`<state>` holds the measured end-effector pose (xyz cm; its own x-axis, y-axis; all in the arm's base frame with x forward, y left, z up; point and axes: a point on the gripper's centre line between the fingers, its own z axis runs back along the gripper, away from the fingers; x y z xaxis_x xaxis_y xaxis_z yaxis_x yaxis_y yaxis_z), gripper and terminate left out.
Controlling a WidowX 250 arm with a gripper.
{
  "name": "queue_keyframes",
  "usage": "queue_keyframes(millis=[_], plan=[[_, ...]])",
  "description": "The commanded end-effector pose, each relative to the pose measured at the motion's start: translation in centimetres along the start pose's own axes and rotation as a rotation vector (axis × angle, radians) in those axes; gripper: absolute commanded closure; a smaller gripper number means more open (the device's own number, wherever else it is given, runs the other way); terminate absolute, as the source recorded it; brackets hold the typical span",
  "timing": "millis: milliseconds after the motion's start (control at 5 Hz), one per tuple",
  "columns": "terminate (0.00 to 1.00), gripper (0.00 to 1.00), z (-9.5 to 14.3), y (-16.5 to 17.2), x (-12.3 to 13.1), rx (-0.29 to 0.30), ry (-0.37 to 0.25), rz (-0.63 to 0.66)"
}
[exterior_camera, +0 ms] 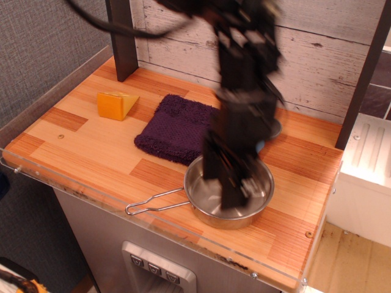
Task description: Move the pot to the front of the spoon.
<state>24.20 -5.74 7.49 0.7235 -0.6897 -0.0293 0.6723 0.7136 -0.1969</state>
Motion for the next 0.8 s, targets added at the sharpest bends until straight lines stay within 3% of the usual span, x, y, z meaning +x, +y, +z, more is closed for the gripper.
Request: queue_keyframes(millis=[0,200,400,600], plan=[[0.00,0.00,6.9,7.1,-4.4,0.197,-0.158,0.450],[0.00,0.00,6.8,8.3,-4.7,0.279,-0.154,0.555],[0.00,0.00,6.7,8.9,-4.8,0.274,-0.148,0.570],[0.00,0.00,6.7,9.3,-5.2,0.230,-0.165,0.578]])
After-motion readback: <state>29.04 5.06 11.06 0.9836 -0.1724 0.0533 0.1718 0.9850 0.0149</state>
